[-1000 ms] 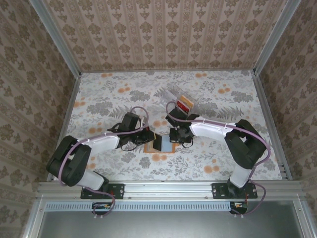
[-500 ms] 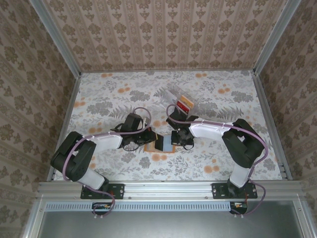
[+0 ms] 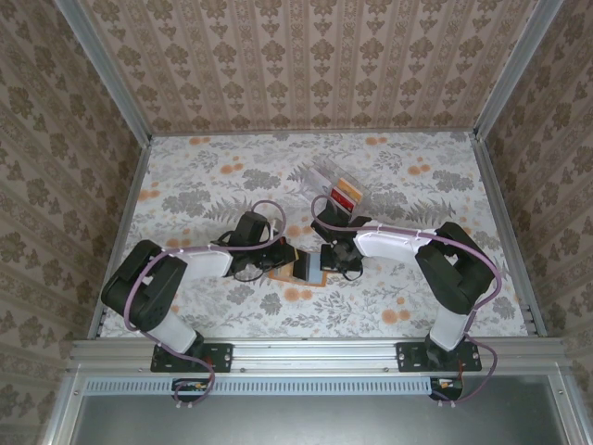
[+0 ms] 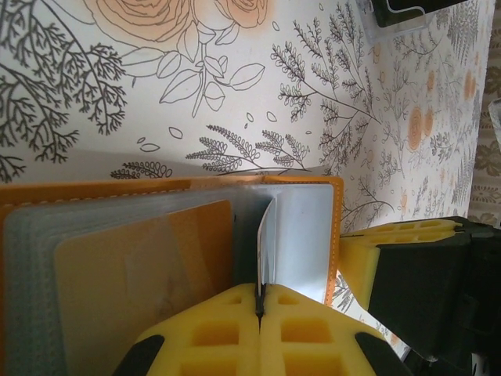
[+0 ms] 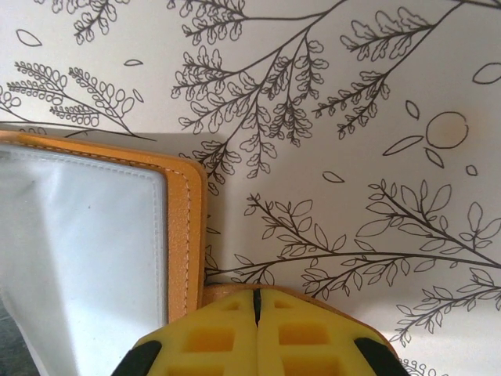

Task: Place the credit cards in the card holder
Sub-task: Insert the credit card into the card slot.

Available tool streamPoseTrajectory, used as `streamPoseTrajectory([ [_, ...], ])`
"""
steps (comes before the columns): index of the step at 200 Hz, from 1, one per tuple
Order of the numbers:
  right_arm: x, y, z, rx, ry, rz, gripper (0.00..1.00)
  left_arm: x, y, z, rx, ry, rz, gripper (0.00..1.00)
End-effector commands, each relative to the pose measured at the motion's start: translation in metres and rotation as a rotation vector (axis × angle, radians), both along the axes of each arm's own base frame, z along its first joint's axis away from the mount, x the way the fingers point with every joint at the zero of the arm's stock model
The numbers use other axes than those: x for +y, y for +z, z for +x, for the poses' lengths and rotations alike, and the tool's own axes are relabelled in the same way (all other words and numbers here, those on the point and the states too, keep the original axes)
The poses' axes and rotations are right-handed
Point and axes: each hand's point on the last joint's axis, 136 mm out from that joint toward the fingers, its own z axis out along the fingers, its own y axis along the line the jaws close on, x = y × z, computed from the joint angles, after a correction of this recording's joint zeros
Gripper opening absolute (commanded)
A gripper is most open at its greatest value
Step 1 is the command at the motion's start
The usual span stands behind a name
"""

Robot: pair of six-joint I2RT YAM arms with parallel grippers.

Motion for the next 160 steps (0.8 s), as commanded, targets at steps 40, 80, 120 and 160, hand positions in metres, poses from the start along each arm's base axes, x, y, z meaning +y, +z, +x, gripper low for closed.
streamPoseTrajectory([
  [40, -0.003, -0.028, -0.006, 0.048, -0.005, -0.012, 0.06, -0.011, -0.004, -0.002, 0.026, -0.019, -0.004, 0.06],
  [80, 0.002, -0.029, -0.007, 0.056, -0.011, 0.016, 0.06, -0.020, -0.005, -0.001, 0.026, -0.009, -0.007, 0.06],
  [120, 0.005, -0.028, -0.008, 0.056, -0.014, 0.031, 0.06, -0.028, -0.010, -0.004, 0.045, -0.008, -0.006, 0.07],
  [160, 0.004, -0.027, -0.009, 0.053, -0.015, 0.031, 0.06, -0.025, -0.012, -0.008, 0.047, -0.010, 0.013, 0.11],
])
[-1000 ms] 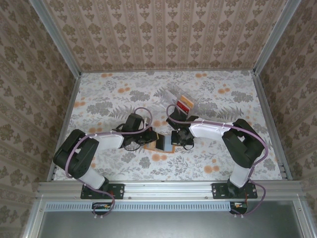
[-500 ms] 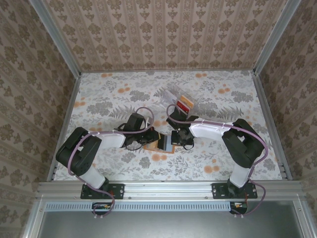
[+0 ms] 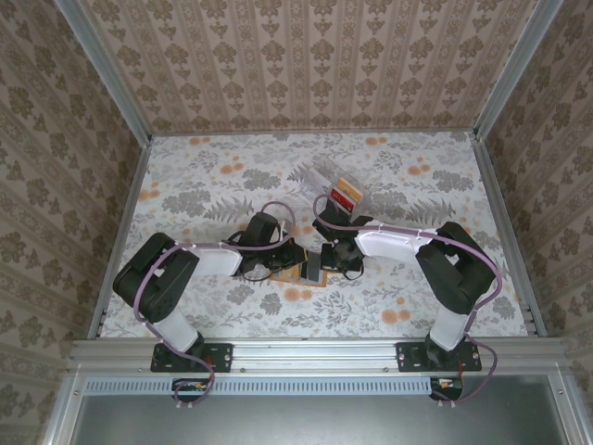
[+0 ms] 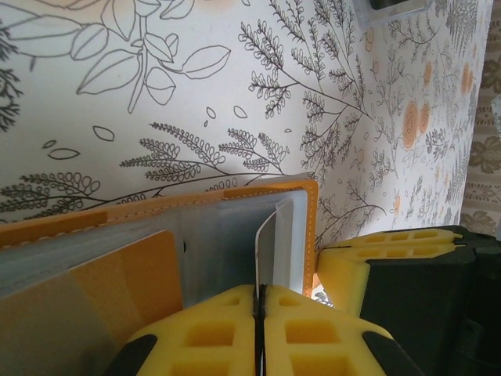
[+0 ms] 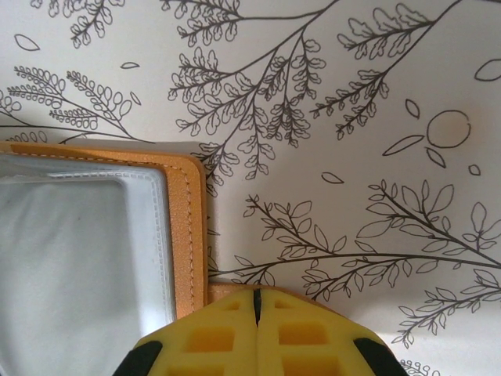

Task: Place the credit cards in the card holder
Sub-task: Insert the credit card into the card slot.

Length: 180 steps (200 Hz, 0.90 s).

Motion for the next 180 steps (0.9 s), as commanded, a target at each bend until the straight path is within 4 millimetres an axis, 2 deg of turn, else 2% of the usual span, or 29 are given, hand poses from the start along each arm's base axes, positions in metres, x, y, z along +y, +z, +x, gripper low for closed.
streamPoseTrajectory([
  [1, 0.002, -0.027, -0.008, 0.041, -0.004, 0.005, 0.06, 0.000, -0.006, -0.005, 0.020, 0.000, 0.030, 0.11],
  [54, 0.005, -0.025, -0.007, 0.039, -0.004, 0.016, 0.06, -0.003, -0.009, -0.010, 0.023, -0.032, 0.056, 0.17],
  [117, 0.004, -0.023, -0.008, 0.041, -0.011, 0.019, 0.06, -0.006, -0.006, -0.013, 0.003, -0.073, 0.118, 0.32],
  [180, 0.006, -0.016, -0.007, 0.027, -0.013, 0.039, 0.07, -0.005, -0.001, -0.015, 0.008, -0.079, 0.150, 0.43],
])
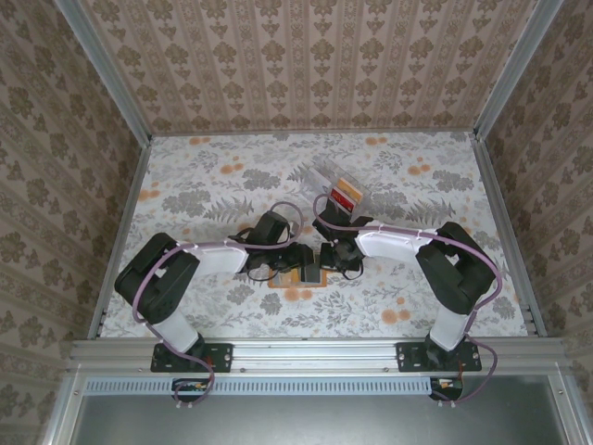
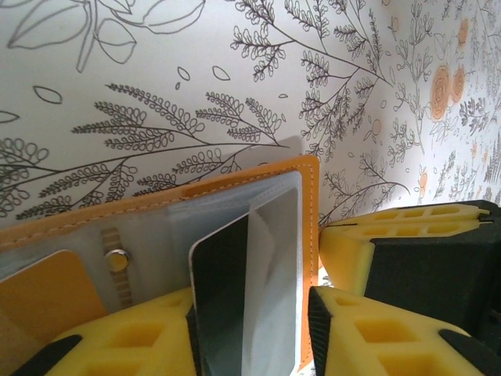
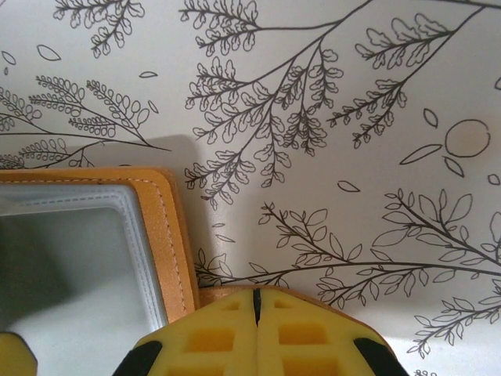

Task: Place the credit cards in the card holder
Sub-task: Insert the credit card into the card slot.

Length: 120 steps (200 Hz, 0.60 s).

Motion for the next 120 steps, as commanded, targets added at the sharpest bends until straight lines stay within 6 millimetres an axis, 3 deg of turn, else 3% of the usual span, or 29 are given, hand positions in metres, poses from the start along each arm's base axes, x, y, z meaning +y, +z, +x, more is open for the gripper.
streamPoseTrajectory([
  [1, 0.002, -0.016, -0.009, 0.039, -0.008, 0.018, 0.07, 0.004, 0.000, -0.003, 0.002, -0.015, 0.054, 0.43],
  [58, -0.002, 0.002, 0.000, -0.027, -0.013, 0.016, 0.13, 0.023, 0.017, 0.002, -0.078, -0.002, 0.146, 0.59],
  [120, -0.005, 0.044, 0.014, -0.139, 0.008, 0.049, 0.29, 0.032, 0.033, 0.004, -0.131, -0.007, 0.175, 0.68],
])
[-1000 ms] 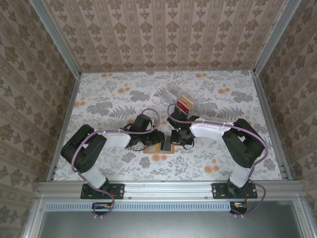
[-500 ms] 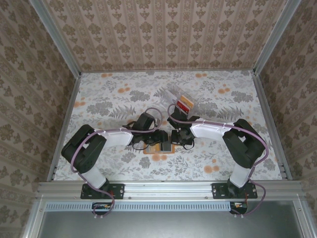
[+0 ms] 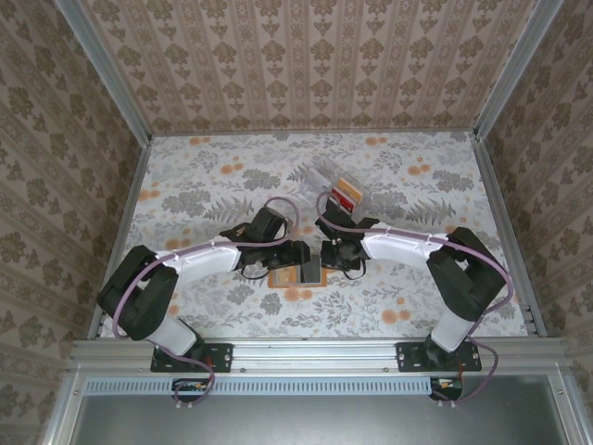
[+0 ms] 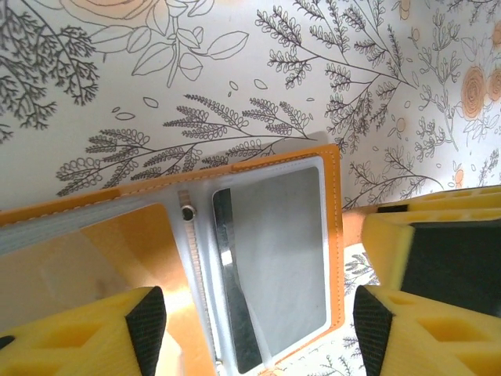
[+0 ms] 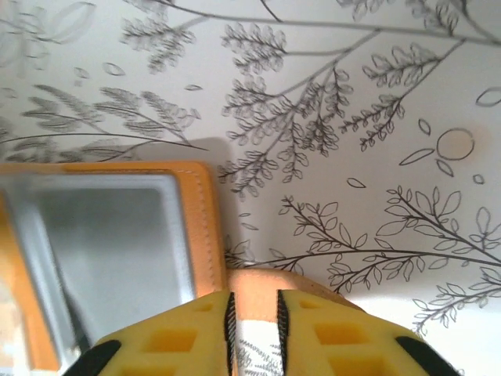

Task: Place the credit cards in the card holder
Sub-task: Insert the credit card into the card slot, then pick up the credit card from the storage box.

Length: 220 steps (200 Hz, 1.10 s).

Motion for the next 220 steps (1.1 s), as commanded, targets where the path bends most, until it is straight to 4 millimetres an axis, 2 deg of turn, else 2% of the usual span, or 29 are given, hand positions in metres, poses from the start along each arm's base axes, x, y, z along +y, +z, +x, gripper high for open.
streamPoseTrajectory([
  [1, -0.005, 0.023, 0.009, -0.070, 0.003, 0.003, 0.29, 0.004, 0.012, 0.001, -0.041, -0.019, 0.026, 0.68],
  [27, -0.010, 0.042, 0.015, -0.109, 0.005, -0.005, 0.37, 0.006, 0.016, 0.003, -0.060, -0.010, 0.029, 0.70],
  [67, -0.014, 0.072, 0.031, -0.197, 0.002, 0.020, 0.42, 0.010, 0.025, 0.007, -0.101, -0.006, 0.027, 0.74],
  [84, -0.024, 0.080, 0.034, -0.209, 0.021, -0.036, 0.44, 0.012, 0.028, 0.011, -0.119, 0.005, 0.023, 0.75],
  [126, -0.047, 0.102, 0.067, -0.265, 0.098, -0.268, 0.44, 0.025, 0.039, 0.026, -0.173, 0.058, 0.032, 0.76],
  [155, -0.056, 0.108, 0.097, -0.271, 0.183, -0.462, 0.44, 0.039, 0.044, 0.038, -0.181, 0.108, 0.029, 0.77],
  [191, -0.052, 0.095, 0.127, -0.231, 0.306, -0.630, 0.43, 0.057, 0.045, 0.049, -0.178, 0.165, 0.018, 0.77],
  [220, -0.047, 0.082, 0.141, -0.192, 0.378, -0.699, 0.41, 0.069, 0.044, 0.054, -0.168, 0.207, 0.011, 0.77],
])
